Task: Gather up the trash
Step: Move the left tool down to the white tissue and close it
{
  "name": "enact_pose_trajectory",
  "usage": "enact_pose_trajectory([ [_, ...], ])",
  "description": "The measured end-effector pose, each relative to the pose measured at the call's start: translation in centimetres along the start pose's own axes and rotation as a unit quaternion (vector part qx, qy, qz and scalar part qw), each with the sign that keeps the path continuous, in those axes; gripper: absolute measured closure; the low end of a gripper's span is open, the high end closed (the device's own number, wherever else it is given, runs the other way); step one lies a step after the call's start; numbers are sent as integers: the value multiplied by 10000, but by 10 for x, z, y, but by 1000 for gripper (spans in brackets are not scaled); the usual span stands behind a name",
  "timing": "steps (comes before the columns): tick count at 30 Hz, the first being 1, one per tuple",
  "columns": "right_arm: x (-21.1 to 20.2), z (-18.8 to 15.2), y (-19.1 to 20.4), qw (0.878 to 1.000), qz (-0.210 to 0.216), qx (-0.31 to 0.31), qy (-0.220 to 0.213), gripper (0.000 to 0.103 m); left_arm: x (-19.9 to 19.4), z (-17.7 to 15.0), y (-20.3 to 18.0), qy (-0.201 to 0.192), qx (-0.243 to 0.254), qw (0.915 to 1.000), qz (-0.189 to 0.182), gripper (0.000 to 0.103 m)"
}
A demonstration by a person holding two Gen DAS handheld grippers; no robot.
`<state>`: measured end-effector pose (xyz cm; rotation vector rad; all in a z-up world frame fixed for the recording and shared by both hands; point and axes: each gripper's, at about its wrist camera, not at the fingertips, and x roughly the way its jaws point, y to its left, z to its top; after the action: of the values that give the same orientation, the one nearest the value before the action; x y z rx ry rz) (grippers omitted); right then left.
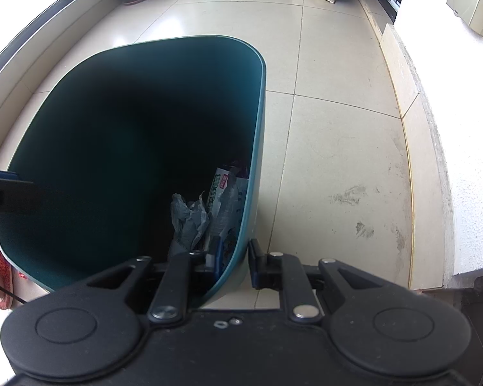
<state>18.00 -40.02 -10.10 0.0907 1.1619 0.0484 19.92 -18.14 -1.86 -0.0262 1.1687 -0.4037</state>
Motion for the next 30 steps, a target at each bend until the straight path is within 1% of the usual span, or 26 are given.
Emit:
enact_pose_trajectory([
  [6, 0, 0, 2, 10000, -24, -13, 12, 88, -25, -10, 36, -274, -261, 9990, 216, 49],
  [10, 0, 1, 2, 10000, -24, 10, 27, 88, -38, -16, 65, -348, -432, 9976, 426, 49],
  [11, 0, 2, 1, 10000, -26, 10, 39, 88, -38, -18, 73, -344, -480, 9971, 475, 47],
  [12, 0, 2, 1, 10000, -24, -3, 43, 88, -38, -21, 84, -338, -550, 9967, 501, 39],
  [14, 0, 2, 1, 10000, -19, -6, 42, 88, -33, -27, 105, -256, -724, 9955, 551, 30],
  [16, 1, 2, 1, 10000, -16, -3, 48, 88, -22, -33, 128, -144, -942, 9938, 577, 29],
  [17, 1, 2, 1, 10000, -14, 13, 52, 88, -13, -35, 139, -60, -1046, 9928, 588, 27],
  [21, 2, 3, 1, 10000, -18, 50, 69, 88, 34, -47, 181, 335, -1524, 9864, 524, 26],
  [22, 2, 3, 0, 10000, -18, 53, 71, 88, 46, -49, 188, 454, -1597, 9850, 471, 26],
  [23, 2, 3, 0, 10000, -18, 49, 70, 88, 64, -52, 197, 637, -1752, 9817, 380, 26],
  [25, 2, 3, 1, 10000, -19, 35, 66, 88, 91, -58, 209, 824, -1908, 9779, 246, 26],
  [27, 2, 2, 2, 10000, -43, -4, 60, 88, 114, -62, 219, 958, -1984, 9750, 305, 26],
  [30, 1, 1, 3, 10000, -45, -4, 53, 88, 145, -66, 234, 1141, -2264, 9669, 291, 26],
])
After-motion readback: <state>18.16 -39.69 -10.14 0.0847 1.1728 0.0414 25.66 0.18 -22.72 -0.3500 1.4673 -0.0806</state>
